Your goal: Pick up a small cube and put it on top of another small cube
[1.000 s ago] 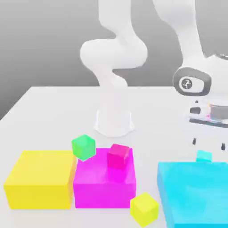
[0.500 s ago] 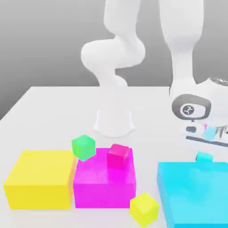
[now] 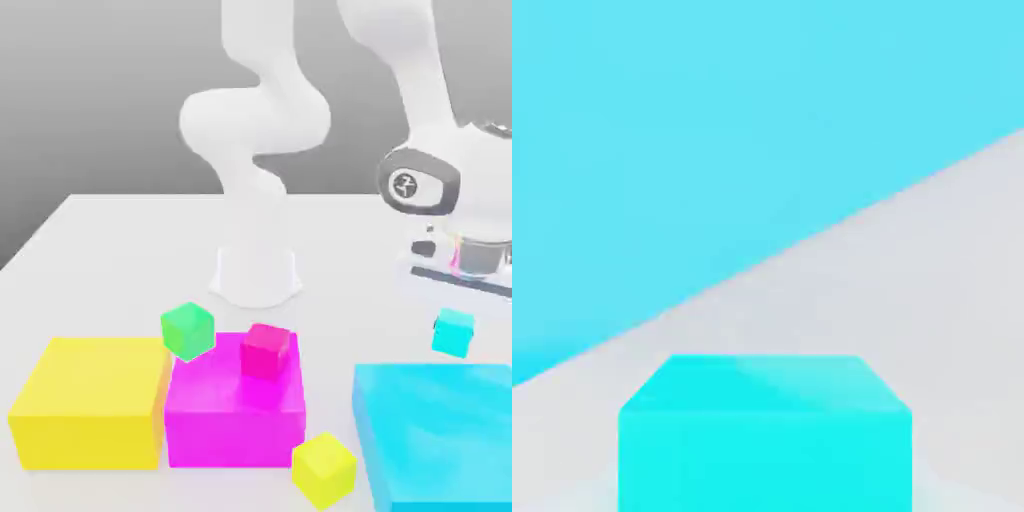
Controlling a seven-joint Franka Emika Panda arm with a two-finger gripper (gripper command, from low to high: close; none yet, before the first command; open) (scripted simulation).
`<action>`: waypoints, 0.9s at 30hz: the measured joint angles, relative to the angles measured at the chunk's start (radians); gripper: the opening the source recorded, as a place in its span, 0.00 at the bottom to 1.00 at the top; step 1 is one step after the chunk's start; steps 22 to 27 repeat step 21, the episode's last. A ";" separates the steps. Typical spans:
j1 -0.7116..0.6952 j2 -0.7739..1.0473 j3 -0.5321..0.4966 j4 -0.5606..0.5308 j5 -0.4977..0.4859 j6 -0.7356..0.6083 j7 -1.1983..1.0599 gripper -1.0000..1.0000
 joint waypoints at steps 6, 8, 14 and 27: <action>-0.098 -0.217 -0.159 -0.027 0.139 -0.176 -0.080 0.00; -0.128 -0.288 -0.223 -0.037 0.178 -0.234 -0.101 0.00; -0.198 -0.398 -0.362 -0.074 0.257 -0.297 -0.141 0.00; -0.208 -0.289 -0.354 -0.114 0.257 -0.148 -0.137 1.00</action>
